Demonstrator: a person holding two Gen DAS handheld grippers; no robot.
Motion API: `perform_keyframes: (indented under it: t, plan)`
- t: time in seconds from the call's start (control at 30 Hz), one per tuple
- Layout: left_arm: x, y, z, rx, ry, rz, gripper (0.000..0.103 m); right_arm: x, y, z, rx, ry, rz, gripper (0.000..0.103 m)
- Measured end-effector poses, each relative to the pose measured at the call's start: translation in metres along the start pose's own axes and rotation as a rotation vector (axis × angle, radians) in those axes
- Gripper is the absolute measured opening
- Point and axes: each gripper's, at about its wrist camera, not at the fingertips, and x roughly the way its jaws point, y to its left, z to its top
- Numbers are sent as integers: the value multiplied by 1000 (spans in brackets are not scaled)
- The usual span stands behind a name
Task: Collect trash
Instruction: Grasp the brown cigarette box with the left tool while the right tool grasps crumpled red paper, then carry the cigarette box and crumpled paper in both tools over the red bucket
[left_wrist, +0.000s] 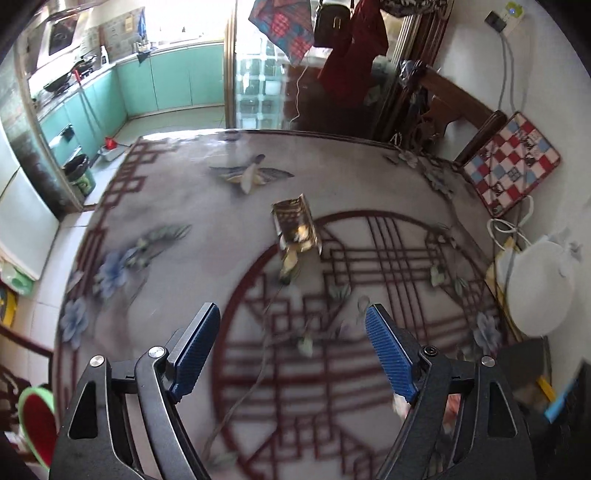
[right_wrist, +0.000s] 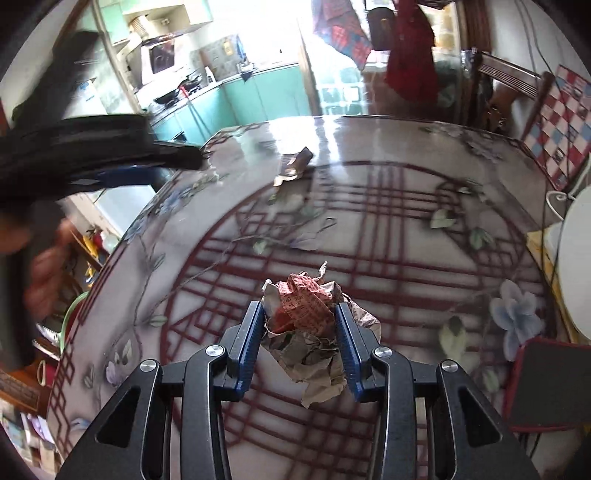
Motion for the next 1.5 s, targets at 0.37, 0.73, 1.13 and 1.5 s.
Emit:
perform_keyframes:
  t: [0.37, 0.73, 1.13, 1.5]
  plan:
    - [130, -2, 66, -178, 129, 80, 48, 15, -25, -3, 39, 60, 28, 38]
    - [91, -5, 44, -61, 16, 129, 37, 18, -24, -2, 12, 61, 28, 39]
    - [-49, 10, -69, 42, 21, 43, 38, -37, -7, -2, 91, 28, -22, 39]
    - [-119, 50, -177, -74, -2, 114, 39, -89, 58, -8, 21, -50, -49, 40]
